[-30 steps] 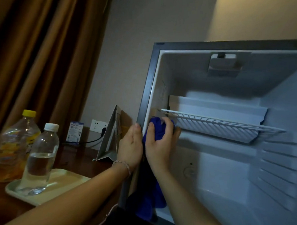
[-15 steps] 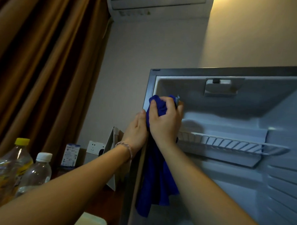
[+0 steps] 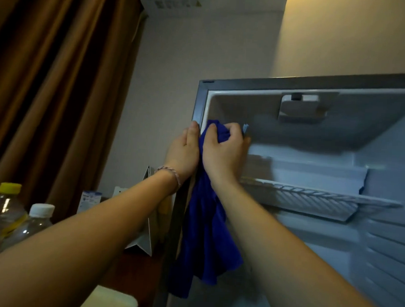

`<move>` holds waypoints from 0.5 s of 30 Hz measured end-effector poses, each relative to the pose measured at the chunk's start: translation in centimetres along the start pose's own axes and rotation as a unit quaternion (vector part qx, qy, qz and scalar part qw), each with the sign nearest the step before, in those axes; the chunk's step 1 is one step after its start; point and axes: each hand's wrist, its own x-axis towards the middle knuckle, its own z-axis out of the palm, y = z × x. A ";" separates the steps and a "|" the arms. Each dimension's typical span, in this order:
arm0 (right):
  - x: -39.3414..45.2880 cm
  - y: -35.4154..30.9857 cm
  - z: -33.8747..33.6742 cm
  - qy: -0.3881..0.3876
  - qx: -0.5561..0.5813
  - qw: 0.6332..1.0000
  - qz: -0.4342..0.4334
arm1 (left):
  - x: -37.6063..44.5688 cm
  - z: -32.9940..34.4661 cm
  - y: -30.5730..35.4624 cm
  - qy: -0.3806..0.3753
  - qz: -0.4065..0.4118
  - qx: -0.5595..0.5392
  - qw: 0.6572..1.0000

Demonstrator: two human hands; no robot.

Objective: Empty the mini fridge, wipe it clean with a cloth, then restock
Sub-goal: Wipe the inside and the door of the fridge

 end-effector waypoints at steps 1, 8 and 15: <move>-0.2 0.0 -0.1 -0.003 0.001 1.000 0.016 | -0.1 0.0 0.2 0.004 0.002 0.005 1.000; 1.2 -0.6 -0.1 -0.049 0.042 0.996 0.061 | -0.7 0.0 1.1 0.016 -0.012 0.001 1.000; 4.0 -1.4 1.4 -0.024 0.090 0.995 0.031 | -0.9 0.0 0.8 0.021 -0.004 0.009 1.000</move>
